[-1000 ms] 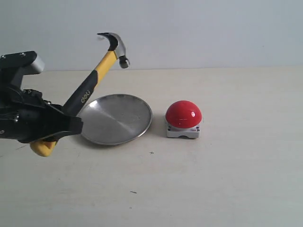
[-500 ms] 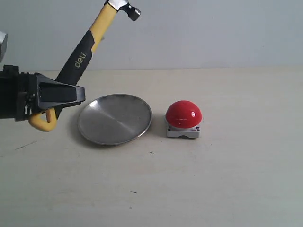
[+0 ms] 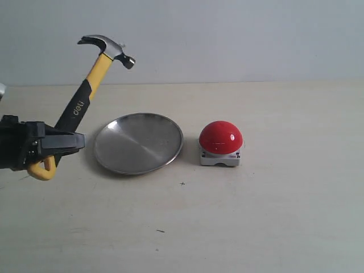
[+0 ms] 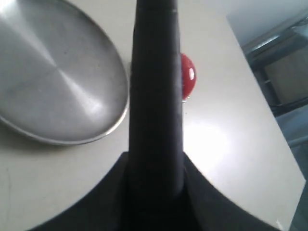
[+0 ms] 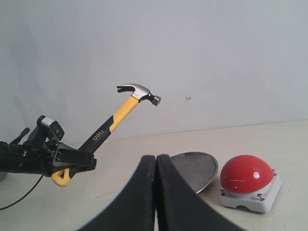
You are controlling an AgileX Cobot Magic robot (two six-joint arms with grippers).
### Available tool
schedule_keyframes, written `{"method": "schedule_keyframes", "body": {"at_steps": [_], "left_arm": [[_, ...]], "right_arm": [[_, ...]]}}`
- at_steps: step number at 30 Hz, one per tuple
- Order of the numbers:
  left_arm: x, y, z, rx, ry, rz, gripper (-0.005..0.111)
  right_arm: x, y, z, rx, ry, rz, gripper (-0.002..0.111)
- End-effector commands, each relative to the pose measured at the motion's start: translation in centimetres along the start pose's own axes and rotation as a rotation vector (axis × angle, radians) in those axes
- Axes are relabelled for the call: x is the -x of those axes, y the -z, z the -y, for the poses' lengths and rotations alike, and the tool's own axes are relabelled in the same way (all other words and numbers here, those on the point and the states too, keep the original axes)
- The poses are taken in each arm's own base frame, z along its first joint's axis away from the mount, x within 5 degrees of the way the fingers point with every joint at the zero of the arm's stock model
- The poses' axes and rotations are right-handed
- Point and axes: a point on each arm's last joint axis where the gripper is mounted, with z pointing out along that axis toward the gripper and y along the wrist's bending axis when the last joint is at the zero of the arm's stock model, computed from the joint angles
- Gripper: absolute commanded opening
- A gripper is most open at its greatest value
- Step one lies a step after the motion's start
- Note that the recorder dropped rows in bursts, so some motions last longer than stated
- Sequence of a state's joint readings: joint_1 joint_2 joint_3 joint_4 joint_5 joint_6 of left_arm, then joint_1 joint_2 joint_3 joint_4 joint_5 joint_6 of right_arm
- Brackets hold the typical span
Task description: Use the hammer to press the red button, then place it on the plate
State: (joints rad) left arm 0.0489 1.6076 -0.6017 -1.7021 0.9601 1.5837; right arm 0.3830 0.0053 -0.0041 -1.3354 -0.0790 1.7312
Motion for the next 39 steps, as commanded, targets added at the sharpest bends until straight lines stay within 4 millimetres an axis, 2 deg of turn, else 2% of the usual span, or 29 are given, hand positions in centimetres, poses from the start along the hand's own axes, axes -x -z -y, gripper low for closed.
{"method": "schedule_keyframes", "body": {"at_steps": [1,11,16,19,23,29,39], "left_arm": [[-0.1,1.2,1.5,-0.224,-0.086,0.079,0.000],[-1.3,0.7,0.5,-0.217,-0.007,0.044,0.000],[-1.8,-0.2,-0.9,-0.210,0.039,0.016,0.000],[-1.4,-0.8,-1.7,-0.209,0.057,0.010,0.000],[-0.6,-2.9,-3.4,-0.222,0.106,-0.024,0.000],[0.2,-4.8,-6.0,-0.218,0.184,-0.040,0.000],[0.8,-5.7,-7.3,-0.219,0.182,-0.038,0.000]], "right_arm": [[-0.1,0.0,0.0,0.001,0.018,0.000,0.000],[-0.1,0.0,0.0,0.003,0.018,0.000,0.000],[-0.1,0.0,0.0,0.001,0.034,0.000,0.000],[-0.1,0.0,0.0,0.001,0.034,0.000,0.000],[-0.1,0.0,0.0,0.001,0.036,0.000,0.000],[-0.1,0.0,0.0,0.001,0.036,0.000,0.000],[-0.1,0.0,0.0,0.001,0.036,0.000,0.000]]}}
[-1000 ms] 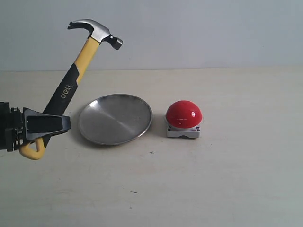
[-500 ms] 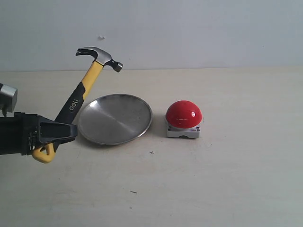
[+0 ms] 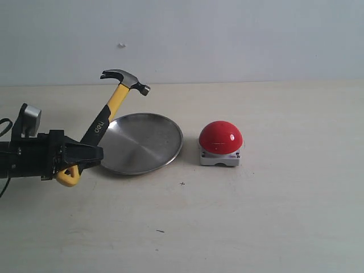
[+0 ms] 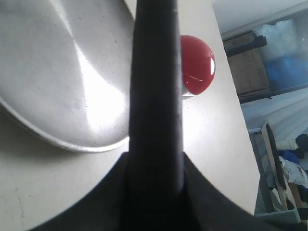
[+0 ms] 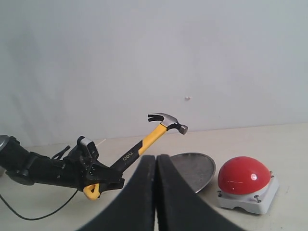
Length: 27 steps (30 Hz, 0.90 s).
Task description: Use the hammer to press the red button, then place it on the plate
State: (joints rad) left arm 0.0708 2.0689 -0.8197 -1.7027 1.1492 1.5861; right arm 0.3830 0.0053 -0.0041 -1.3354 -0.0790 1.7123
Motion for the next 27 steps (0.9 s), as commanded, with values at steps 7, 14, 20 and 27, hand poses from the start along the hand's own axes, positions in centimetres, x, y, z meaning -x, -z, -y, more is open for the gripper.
{"method": "schedule_keyframes", "body": {"at_steps": [7,14,20,27], "left_arm": [[1.2,0.0,1.1,-0.079,0.034,0.048,0.000],[1.7,-0.3,1.0,-0.063,0.222,0.044,0.000],[2.4,-3.2,1.8,0.048,0.234,0.010,0.000],[3.6,-5.5,3.7,0.036,0.214,-0.009,0.000]], "right_arm": [[-0.1,0.0,0.0,0.001,0.018,0.000,0.000],[-0.1,0.0,0.0,0.006,0.018,0.000,0.000],[-0.1,0.0,0.0,0.006,0.016,0.000,0.000],[-0.1,0.0,-0.3,0.032,0.016,-0.004,0.000]]}}
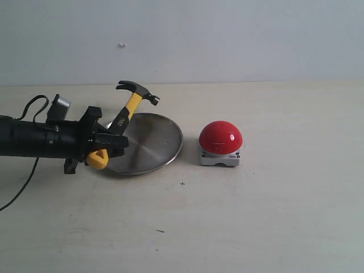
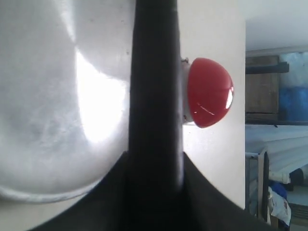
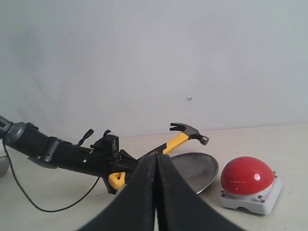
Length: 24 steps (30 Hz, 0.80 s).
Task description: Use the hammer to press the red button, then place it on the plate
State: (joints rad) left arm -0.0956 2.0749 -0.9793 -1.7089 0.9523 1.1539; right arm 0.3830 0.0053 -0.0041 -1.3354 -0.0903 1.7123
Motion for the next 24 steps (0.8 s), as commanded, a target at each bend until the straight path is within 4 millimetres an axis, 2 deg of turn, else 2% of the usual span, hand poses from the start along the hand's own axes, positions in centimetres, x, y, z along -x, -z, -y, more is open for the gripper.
{"method": "schedule_keyframes", "body": {"at_steps": [1,9,24], "left_arm": [[0.8,-0.4,2.1,-0.070,-0.028,0.017,0.000],[0.6,-1.2,1.6,0.010,-0.024,0.031,0.000],[-0.7,-3.2,0.0,0.037,0.017,-0.029,0.000]], "right_arm": [[-0.1,0.0,-0.1,0.021,0.016,-0.002,0.000],[-0.1,0.0,-0.2,0.029,0.016,-0.003,0.000],[-0.2,0.0,-0.3,0.034,0.018,-0.004,0.000]]}}
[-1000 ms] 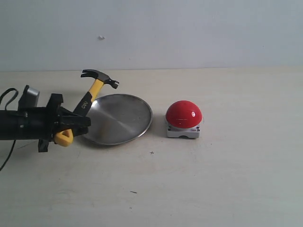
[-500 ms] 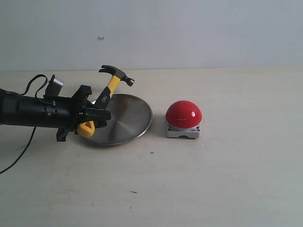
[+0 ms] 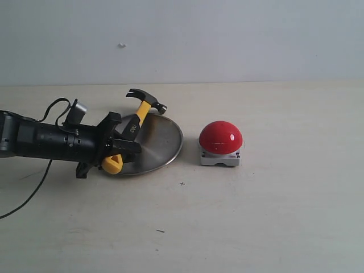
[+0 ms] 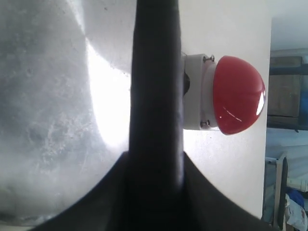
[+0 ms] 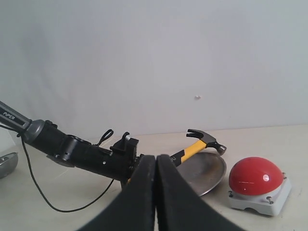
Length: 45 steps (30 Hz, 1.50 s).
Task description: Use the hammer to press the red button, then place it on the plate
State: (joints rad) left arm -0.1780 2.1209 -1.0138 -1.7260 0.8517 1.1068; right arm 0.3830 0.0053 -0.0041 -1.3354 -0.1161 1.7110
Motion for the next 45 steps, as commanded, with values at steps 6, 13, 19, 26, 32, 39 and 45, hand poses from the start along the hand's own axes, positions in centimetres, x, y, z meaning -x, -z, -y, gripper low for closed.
{"method": "schedule_keyframes", "body": {"at_steps": [6,13,19,26,32,39,45], "left_arm": [[-0.2,-0.2,0.7,-0.078,-0.026,-0.025,0.000],[-0.2,-0.2,0.7,-0.082,-0.026,-0.027,0.000],[-0.2,-0.2,0.7,-0.083,0.000,-0.029,0.021],[-0.5,-0.2,0.5,-0.066,0.010,-0.070,0.032],[-0.8,-0.1,0.6,-0.074,0.005,-0.101,0.032],[-1.2,0.2,1.2,-0.155,0.004,-0.163,0.032],[-1.0,0.4,0.9,-0.147,0.012,-0.156,0.035]], "right_arm": [[-0.1,0.0,-0.1,0.010,0.017,-0.001,0.000],[-0.1,0.0,-0.1,0.010,0.017,-0.001,0.000],[-0.1,0.0,-0.1,0.010,0.017,-0.001,0.000],[-0.1,0.0,-0.1,0.010,0.017,-0.001,0.000],[-0.1,0.0,-0.1,0.010,0.017,-0.001,0.000],[-0.1,0.0,-0.1,0.013,0.017,-0.002,0.000],[-0.1,0.0,-0.1,0.014,0.017,-0.002,0.000]]}}
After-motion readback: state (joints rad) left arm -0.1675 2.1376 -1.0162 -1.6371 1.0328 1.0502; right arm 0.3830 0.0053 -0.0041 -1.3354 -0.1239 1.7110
